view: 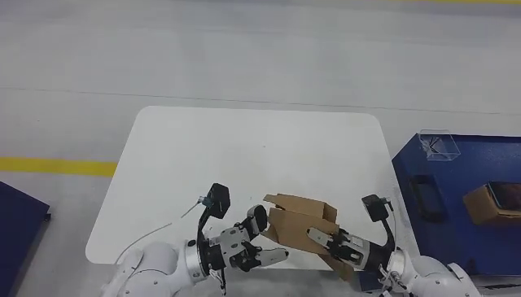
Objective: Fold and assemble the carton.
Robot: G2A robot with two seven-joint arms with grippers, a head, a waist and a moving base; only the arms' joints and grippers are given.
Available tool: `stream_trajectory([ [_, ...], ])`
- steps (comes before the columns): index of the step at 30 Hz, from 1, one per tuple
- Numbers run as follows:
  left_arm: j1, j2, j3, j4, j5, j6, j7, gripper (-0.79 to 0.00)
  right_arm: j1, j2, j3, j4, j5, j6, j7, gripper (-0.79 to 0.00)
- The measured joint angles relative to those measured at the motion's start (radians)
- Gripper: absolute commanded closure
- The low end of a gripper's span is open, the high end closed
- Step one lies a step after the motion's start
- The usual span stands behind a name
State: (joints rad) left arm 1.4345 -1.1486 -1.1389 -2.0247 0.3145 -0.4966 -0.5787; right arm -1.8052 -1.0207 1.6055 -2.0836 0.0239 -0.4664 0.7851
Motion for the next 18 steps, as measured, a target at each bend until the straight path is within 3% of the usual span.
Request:
stream_trajectory([
  [11,-0.008,-0.002,0.021,0.001,0.037,0.063,0.035,-0.785,-0.015,0.006,0.006,0.005,0.031,-0.025,0.017,0.000],
  [18,0.001,0.001,0.053,-0.020,-0.023,0.018,-0.003,-0.785,-0.018,0.008,0.004,0.008,0.035,-0.025,0.009,0.000],
])
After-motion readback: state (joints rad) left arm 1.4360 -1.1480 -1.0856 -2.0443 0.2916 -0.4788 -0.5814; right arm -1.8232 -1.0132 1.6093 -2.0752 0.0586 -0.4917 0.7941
